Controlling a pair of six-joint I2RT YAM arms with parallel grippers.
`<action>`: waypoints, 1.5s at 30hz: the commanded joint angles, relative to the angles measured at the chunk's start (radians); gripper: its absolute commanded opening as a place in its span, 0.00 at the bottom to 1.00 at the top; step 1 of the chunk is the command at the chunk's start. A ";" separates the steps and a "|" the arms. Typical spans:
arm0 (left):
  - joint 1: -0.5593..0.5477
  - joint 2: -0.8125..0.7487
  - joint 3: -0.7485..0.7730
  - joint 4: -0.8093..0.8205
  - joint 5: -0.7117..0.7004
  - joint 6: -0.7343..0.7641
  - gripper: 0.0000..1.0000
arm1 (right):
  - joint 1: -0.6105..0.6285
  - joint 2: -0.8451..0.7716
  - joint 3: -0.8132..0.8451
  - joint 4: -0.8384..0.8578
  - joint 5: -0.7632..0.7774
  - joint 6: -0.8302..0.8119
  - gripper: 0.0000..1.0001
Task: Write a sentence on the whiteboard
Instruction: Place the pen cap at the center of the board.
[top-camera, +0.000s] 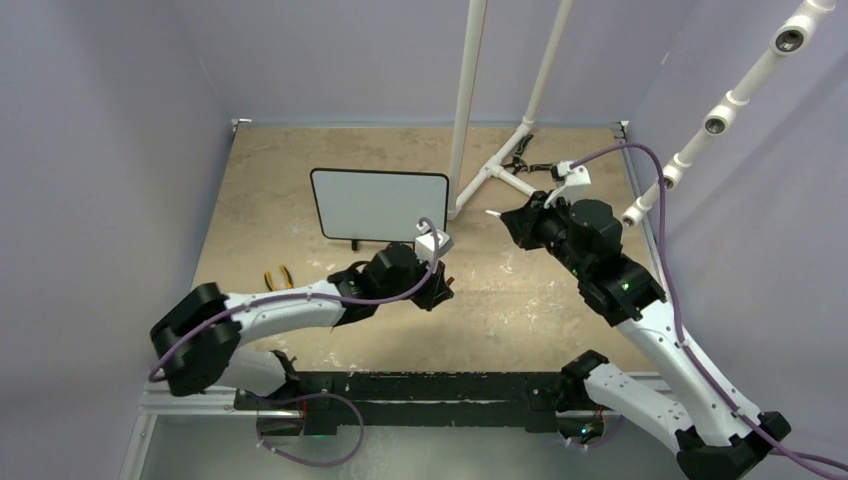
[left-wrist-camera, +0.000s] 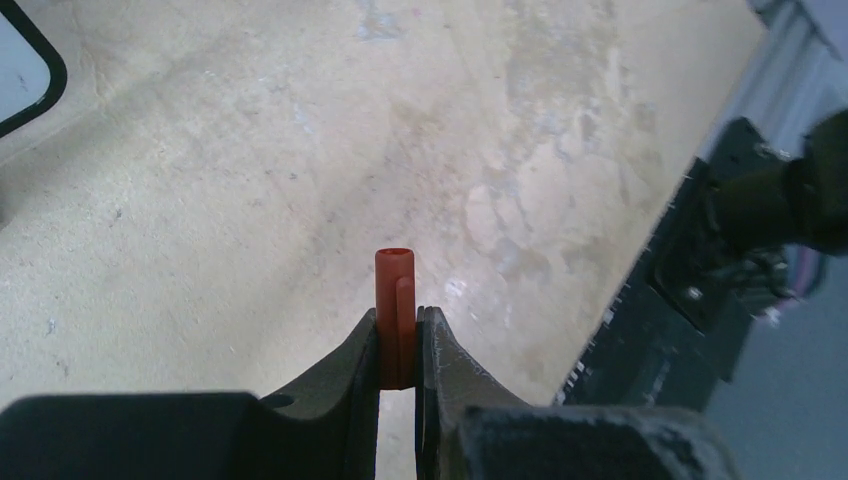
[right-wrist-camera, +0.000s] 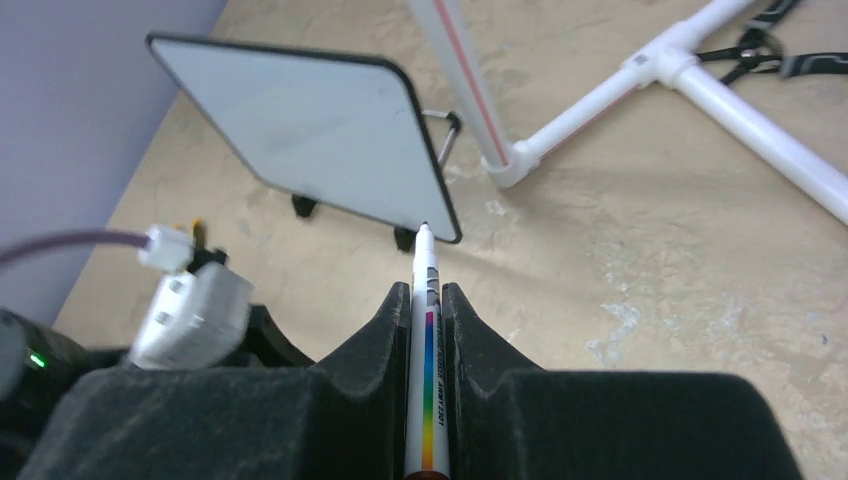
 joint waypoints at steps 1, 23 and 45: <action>-0.058 0.165 0.079 0.188 -0.215 -0.043 0.00 | -0.001 -0.073 -0.029 0.133 0.234 0.104 0.00; -0.101 0.673 0.407 0.209 -0.375 -0.013 0.36 | 0.000 -0.200 -0.129 0.160 0.408 0.203 0.00; 0.311 -0.028 -0.121 -0.072 -0.600 -0.066 0.63 | 0.001 -0.182 -0.162 0.249 0.354 0.189 0.00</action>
